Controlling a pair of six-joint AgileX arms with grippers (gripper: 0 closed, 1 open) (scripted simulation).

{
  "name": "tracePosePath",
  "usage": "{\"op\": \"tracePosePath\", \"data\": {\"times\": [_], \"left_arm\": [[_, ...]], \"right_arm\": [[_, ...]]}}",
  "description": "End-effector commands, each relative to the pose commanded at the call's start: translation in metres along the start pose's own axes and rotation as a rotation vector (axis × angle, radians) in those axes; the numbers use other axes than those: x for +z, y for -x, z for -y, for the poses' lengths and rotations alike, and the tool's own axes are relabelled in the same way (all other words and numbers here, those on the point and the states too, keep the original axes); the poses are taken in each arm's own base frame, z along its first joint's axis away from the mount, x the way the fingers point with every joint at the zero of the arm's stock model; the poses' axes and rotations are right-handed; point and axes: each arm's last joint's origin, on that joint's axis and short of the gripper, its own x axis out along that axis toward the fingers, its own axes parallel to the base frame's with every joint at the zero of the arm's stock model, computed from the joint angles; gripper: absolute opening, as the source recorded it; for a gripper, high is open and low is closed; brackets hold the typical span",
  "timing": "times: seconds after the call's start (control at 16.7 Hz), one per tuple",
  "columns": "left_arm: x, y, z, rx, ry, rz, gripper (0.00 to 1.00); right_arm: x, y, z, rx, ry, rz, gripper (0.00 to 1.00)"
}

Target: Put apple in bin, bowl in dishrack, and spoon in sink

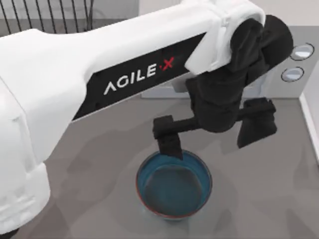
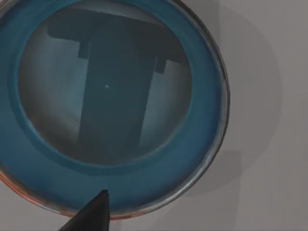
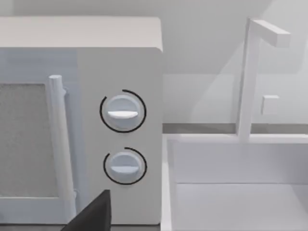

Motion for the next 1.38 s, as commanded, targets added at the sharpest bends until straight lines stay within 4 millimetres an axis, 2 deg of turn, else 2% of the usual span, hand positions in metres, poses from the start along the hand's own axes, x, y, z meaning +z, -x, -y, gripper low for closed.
{"op": "tracePosePath", "data": {"times": [0.18, 0.3, 0.78, 0.96, 1.26, 1.38], "left_arm": [[-0.006, -0.010, 0.012, 0.034, -0.156, -0.020, 1.00], [-0.008, -0.013, 0.014, 0.041, -0.193, -0.025, 1.00], [-0.006, -0.017, 0.014, 0.042, -0.190, -0.025, 1.00], [-0.006, -0.043, 0.015, 0.042, -0.191, -0.025, 1.00], [-0.008, -0.099, 0.012, 0.037, -0.191, -0.022, 1.00], [-0.010, -0.111, 0.010, 0.041, -0.193, -0.024, 1.00]], "right_arm": [[0.000, 0.000, 0.000, 0.000, 0.000, 0.000, 1.00], [0.000, 0.000, 0.000, 0.000, 0.000, 0.000, 1.00], [0.000, 0.000, 0.000, 0.000, 0.000, 0.000, 1.00], [0.000, 0.000, 0.000, 0.000, 0.000, 0.000, 1.00], [0.000, 0.000, 0.000, 0.000, 0.000, 0.000, 1.00], [0.000, 0.000, 0.000, 0.000, 0.000, 0.000, 1.00]]}}
